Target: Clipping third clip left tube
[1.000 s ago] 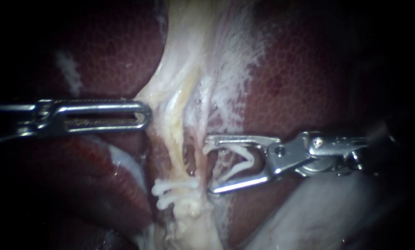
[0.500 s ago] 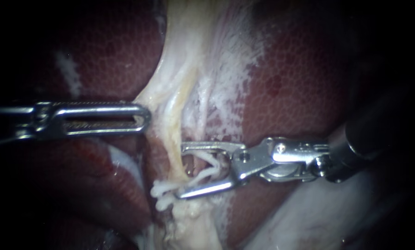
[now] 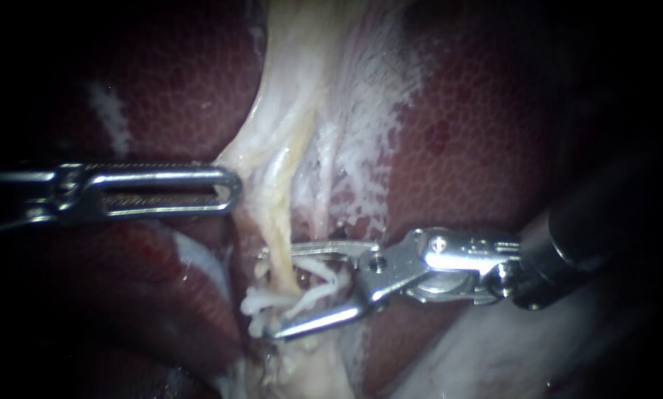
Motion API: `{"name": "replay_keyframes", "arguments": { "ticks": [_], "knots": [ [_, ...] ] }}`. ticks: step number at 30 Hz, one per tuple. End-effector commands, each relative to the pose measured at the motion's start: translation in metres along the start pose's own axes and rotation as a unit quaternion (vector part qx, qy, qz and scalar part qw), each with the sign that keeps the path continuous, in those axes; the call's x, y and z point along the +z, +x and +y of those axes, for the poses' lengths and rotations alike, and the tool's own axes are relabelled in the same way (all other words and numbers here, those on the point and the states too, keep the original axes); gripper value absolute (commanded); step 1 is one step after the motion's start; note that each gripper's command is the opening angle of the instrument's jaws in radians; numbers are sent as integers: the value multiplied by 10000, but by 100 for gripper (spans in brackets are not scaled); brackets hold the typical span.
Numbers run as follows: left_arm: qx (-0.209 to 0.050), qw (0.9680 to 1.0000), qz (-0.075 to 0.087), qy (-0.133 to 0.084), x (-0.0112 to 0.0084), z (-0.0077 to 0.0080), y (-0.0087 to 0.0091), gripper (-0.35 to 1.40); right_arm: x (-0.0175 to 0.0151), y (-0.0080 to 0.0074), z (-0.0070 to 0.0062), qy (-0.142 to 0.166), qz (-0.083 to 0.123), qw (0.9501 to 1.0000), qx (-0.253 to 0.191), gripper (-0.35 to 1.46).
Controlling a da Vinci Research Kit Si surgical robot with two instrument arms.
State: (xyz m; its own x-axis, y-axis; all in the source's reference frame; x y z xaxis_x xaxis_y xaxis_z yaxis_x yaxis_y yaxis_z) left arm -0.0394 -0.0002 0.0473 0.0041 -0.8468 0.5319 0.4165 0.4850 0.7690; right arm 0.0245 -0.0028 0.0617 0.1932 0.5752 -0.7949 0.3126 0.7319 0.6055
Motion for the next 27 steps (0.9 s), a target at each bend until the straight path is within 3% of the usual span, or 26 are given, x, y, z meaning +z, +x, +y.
{"name": "replay_keyframes", "arguments": {
  "ticks": [1, 6, 11, 22, 27],
  "knots": [
    [1, 10000, -1, -6, 1, 0, 1, -35, 1, 0, 2, -12, 2, 10000, -6, 56],
    [14, 10000, -7, -15, 3, -1, 5, -35, 12, -1, 19, -60, 8, 10000, -1, 57],
    [21, 10000, -9, -19, 5, 0, 8, -35, 11, 4, 27, -67, 18, 10000, 17, 57],
    [22, 10000, -17, -38, 7, 0, 8, -35, -10, 54, 45, -33, 101, 9998, 177, 53],
    [22, 10000, -16, -36, 7, 0, 8, -35, -15, 64, 49, -27, 117, 9997, 208, 50]
  ]
}}
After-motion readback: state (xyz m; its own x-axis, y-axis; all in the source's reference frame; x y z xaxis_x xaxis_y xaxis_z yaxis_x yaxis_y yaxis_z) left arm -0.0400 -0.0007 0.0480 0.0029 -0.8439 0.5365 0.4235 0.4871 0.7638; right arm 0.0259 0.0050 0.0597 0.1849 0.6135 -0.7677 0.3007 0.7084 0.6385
